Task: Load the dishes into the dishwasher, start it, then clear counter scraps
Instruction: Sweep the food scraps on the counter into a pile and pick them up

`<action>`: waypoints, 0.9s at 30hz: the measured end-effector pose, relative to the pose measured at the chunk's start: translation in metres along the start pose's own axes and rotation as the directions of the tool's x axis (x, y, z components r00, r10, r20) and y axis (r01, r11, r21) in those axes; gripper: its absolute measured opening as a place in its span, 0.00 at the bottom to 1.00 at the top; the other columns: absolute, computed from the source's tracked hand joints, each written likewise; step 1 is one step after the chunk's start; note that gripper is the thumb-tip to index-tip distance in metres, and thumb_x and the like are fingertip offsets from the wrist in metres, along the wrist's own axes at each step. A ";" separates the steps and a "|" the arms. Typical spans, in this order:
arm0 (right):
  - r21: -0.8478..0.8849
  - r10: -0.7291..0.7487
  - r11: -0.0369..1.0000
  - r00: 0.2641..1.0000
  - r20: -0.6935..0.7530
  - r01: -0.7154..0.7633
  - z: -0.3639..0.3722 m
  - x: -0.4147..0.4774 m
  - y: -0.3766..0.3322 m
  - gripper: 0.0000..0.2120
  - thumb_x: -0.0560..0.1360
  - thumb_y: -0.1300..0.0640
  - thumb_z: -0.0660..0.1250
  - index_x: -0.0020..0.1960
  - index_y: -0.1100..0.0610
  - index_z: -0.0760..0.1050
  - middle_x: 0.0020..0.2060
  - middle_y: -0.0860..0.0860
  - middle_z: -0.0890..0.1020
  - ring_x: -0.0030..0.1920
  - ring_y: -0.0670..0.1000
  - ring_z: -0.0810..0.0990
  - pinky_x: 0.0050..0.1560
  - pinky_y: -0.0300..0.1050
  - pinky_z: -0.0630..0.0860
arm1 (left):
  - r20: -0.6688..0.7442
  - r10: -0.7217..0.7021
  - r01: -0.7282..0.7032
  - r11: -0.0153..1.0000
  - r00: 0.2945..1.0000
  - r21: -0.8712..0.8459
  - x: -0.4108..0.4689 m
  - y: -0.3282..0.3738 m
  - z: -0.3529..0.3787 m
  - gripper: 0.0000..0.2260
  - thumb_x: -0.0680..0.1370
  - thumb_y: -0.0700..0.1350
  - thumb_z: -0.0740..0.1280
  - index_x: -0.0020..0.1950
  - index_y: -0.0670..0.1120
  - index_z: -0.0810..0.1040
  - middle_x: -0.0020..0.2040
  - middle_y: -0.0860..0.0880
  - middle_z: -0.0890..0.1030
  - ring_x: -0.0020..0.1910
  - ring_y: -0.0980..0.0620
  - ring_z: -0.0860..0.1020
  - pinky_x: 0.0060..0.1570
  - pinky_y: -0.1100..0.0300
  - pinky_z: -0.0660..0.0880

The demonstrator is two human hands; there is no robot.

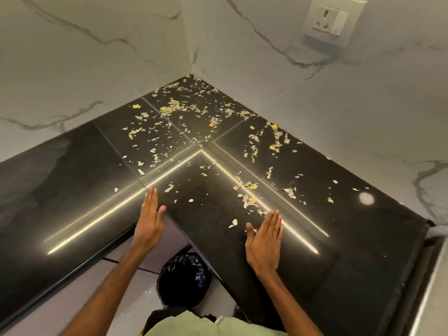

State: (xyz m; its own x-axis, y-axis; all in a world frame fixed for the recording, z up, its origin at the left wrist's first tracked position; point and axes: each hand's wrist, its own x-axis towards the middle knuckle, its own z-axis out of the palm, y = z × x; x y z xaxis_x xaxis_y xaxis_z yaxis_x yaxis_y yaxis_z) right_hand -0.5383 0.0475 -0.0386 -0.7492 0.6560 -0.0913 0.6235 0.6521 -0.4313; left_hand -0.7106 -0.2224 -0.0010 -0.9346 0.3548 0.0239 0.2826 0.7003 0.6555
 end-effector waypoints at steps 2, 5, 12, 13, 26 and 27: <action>0.000 -0.045 0.999 0.999 0.008 0.045 0.010 0.015 -0.032 0.41 0.79 0.33 0.38 0.80 0.62 0.37 0.80 0.57 0.40 0.79 0.52 0.37 0.80 0.52 0.42 | -0.022 -0.033 0.033 0.999 0.999 0.023 -0.002 -0.022 -0.015 0.36 0.79 0.67 0.42 0.81 0.49 0.45 0.81 0.56 0.44 0.77 0.65 0.39 0.79 0.53 0.44; -0.002 -0.134 0.991 0.991 0.016 0.134 0.031 0.041 -0.084 0.41 0.80 0.34 0.40 0.80 0.63 0.38 0.80 0.57 0.41 0.80 0.53 0.39 0.80 0.53 0.44 | -0.052 -0.074 0.076 0.997 0.996 0.030 0.002 -0.044 -0.031 0.32 0.82 0.64 0.44 0.81 0.49 0.44 0.81 0.55 0.43 0.77 0.67 0.39 0.78 0.53 0.44; 0.143 -0.364 0.924 0.930 0.051 0.354 0.070 0.090 -0.177 0.36 0.82 0.36 0.42 0.81 0.59 0.42 0.80 0.53 0.44 0.80 0.49 0.40 0.80 0.52 0.45 | -0.055 -0.108 0.112 0.989 0.993 0.094 0.033 -0.099 -0.075 0.31 0.83 0.59 0.48 0.82 0.48 0.44 0.80 0.57 0.42 0.78 0.63 0.39 0.77 0.57 0.44; 0.205 -0.352 0.916 0.936 0.002 0.344 0.069 0.092 -0.178 0.34 0.83 0.37 0.44 0.81 0.57 0.44 0.80 0.51 0.45 0.80 0.47 0.41 0.80 0.51 0.44 | -0.067 -0.117 0.124 0.984 0.991 0.128 0.040 -0.112 -0.082 0.31 0.83 0.59 0.48 0.82 0.47 0.45 0.81 0.55 0.42 0.78 0.61 0.40 0.78 0.55 0.45; 0.523 0.086 0.850 0.965 -0.246 0.058 0.073 0.065 -0.151 0.29 0.84 0.40 0.48 0.81 0.52 0.53 0.79 0.44 0.55 0.78 0.39 0.49 0.79 0.45 0.47 | 0.165 0.015 -0.075 0.929 0.986 0.363 0.116 -0.090 -0.020 0.40 0.79 0.70 0.34 0.80 0.42 0.37 0.80 0.44 0.37 0.79 0.46 0.37 0.78 0.48 0.40; 0.527 0.098 0.848 0.963 -0.251 0.051 0.074 0.066 -0.152 0.30 0.83 0.40 0.48 0.81 0.52 0.54 0.79 0.44 0.56 0.78 0.39 0.50 0.79 0.46 0.48 | 0.191 0.050 -0.113 0.935 0.980 0.336 0.117 -0.073 -0.007 0.40 0.79 0.70 0.34 0.80 0.42 0.37 0.80 0.45 0.36 0.79 0.46 0.37 0.77 0.49 0.38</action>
State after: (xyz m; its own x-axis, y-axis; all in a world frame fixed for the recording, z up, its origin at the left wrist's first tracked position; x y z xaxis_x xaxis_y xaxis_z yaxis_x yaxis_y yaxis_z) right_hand -0.6985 -0.0365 -0.0454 -0.6046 0.7908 0.0951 0.3730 0.3866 -0.8435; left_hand -0.8418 -0.2369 -0.0406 -0.8609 0.5010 -0.0883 0.4423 0.8229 0.3566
